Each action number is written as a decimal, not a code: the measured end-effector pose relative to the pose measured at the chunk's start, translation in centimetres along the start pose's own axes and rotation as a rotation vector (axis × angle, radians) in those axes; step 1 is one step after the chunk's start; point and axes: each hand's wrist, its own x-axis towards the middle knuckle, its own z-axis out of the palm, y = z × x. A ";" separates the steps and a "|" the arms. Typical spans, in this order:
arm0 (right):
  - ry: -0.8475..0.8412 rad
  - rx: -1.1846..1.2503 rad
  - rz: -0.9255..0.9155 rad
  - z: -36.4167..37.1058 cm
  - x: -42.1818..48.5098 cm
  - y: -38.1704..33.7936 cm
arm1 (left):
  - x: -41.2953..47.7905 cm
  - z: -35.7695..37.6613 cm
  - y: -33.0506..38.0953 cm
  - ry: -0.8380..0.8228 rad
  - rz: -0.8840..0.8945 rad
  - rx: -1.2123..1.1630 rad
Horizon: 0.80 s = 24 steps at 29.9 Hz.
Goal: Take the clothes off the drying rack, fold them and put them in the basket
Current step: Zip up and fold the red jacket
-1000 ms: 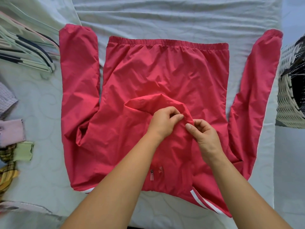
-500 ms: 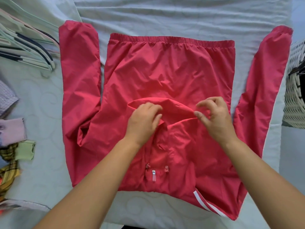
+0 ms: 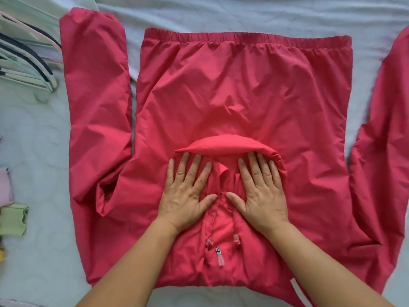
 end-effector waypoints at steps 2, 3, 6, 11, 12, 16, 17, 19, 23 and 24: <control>0.004 -0.025 0.002 0.4 0.1 0.2 | 0.3 0.1 -0.1 -0.004 -0.003 -0.005; 0.000 -0.032 0.001 0.3 0.2 0.1 | 0.5 -0.3 -0.1 -0.006 0.003 -0.017; -0.009 0.073 0.022 -1.2 0.3 -0.1 | -0.4 -2.5 -0.1 0.009 0.008 -0.125; 0.221 0.360 0.031 -4.5 -3.6 -0.8 | -6.0 -4.5 1.7 0.082 0.034 -0.235; 0.219 0.354 0.003 -4.5 -5.0 -1.3 | -7.4 -4.1 2.4 0.066 0.030 -0.242; 0.009 0.169 -0.011 -0.9 -7.9 -1.9 | -11.2 -1.1 4.2 -0.102 0.006 -0.157; -0.034 0.121 0.008 0.0 -7.8 -1.7 | -11.3 -0.6 4.4 -0.137 -0.009 -0.147; -0.080 0.076 0.043 0.7 -7.3 -1.3 | -11.0 -0.5 4.5 -0.166 -0.032 -0.146; -0.041 0.217 0.019 -0.9 -7.6 -1.0 | -10.5 -3.8 5.8 0.009 -0.057 -0.334; -0.013 0.258 0.011 -1.3 -7.5 -0.7 | -10.3 -4.3 6.7 0.060 -0.041 -0.395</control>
